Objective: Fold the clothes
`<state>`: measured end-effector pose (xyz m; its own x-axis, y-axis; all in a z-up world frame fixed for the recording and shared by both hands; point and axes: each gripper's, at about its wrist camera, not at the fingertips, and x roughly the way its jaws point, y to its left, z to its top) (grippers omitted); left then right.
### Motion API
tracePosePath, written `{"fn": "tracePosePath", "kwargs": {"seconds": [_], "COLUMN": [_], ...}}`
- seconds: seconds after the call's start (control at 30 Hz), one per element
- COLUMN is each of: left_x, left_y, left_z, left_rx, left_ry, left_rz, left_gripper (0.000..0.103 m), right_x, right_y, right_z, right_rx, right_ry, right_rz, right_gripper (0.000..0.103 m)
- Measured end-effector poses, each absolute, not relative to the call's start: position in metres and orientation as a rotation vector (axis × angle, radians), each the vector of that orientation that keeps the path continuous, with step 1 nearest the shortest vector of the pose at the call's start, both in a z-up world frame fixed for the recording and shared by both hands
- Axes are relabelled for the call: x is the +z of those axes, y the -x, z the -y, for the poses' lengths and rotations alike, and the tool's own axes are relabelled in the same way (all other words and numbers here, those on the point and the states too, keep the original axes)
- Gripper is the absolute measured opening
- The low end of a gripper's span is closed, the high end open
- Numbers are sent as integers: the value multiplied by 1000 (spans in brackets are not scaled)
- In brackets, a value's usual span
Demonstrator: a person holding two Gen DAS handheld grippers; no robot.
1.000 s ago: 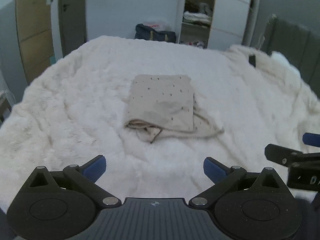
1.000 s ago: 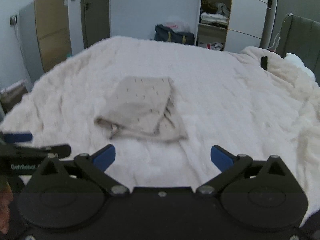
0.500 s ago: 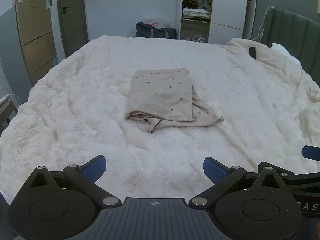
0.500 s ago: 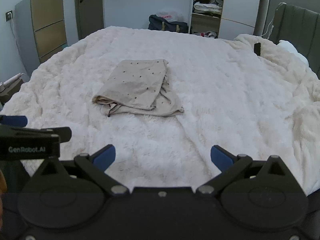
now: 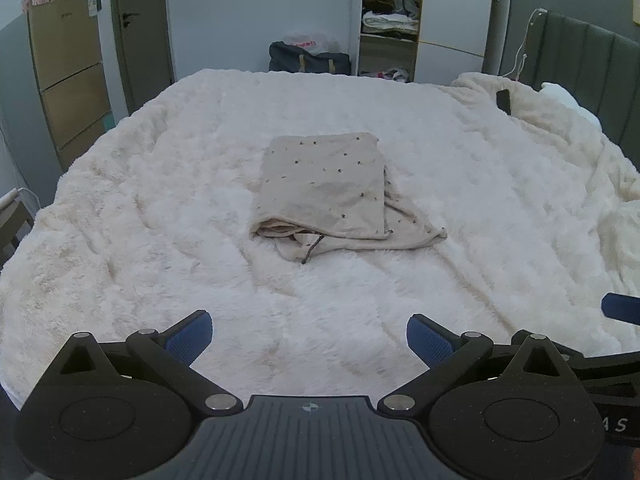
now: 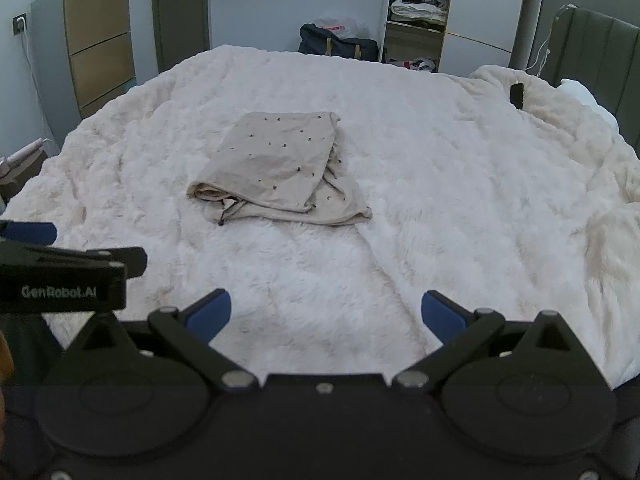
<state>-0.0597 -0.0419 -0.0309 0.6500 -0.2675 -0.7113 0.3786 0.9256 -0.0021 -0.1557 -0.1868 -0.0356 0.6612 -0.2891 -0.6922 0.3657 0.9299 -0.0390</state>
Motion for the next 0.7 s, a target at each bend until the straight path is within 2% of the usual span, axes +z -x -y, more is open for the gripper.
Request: {"fn": "tracePosePath", "kwargs": {"seconds": [0.7], "left_x": [-28], "left_y": [62], "left_z": [43], "left_rx": [-387], "left_ry": [-158], "left_rz": [-798], "left_gripper": [103], "right_x": [-33], "right_y": [158], "right_z": [186], "right_rx": [-365], "right_ry": [-98], "right_rz": [-764], "right_gripper": [103]}}
